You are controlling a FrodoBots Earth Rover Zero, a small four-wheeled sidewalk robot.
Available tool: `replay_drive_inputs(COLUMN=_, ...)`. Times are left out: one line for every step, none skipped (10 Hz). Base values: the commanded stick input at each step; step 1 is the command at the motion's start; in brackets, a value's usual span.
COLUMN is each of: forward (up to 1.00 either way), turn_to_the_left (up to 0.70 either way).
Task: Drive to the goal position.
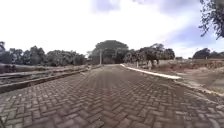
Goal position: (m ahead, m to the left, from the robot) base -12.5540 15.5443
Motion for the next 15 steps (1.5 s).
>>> replay_drive_inputs(forward=0.70, turn_to_the_left=0.00)
replay_drive_inputs(forward=0.70, turn_to_the_left=0.00)
replay_drive_inputs(forward=0.70, turn_to_the_left=0.00)
replay_drive_inputs(forward=0.70, turn_to_the_left=0.00)
replay_drive_inputs(forward=0.70, turn_to_the_left=0.00)
replay_drive_inputs(forward=0.56, turn_to_the_left=0.00)
replay_drive_inputs(forward=0.22, turn_to_the_left=0.00)
replay_drive_inputs(forward=0.00, turn_to_the_left=0.00)
replay_drive_inputs(forward=0.00, turn_to_the_left=0.00)
replay_drive_inputs(forward=0.00, turn_to_the_left=0.00)
replay_drive_inputs(forward=0.00, turn_to_the_left=0.00)
replay_drive_inputs(forward=0.00, turn_to_the_left=0.00)
replay_drive_inputs(forward=0.00, turn_to_the_left=0.00)
replay_drive_inputs(forward=0.00, turn_to_the_left=0.00)
replay_drive_inputs(forward=0.00, turn_to_the_left=0.00)
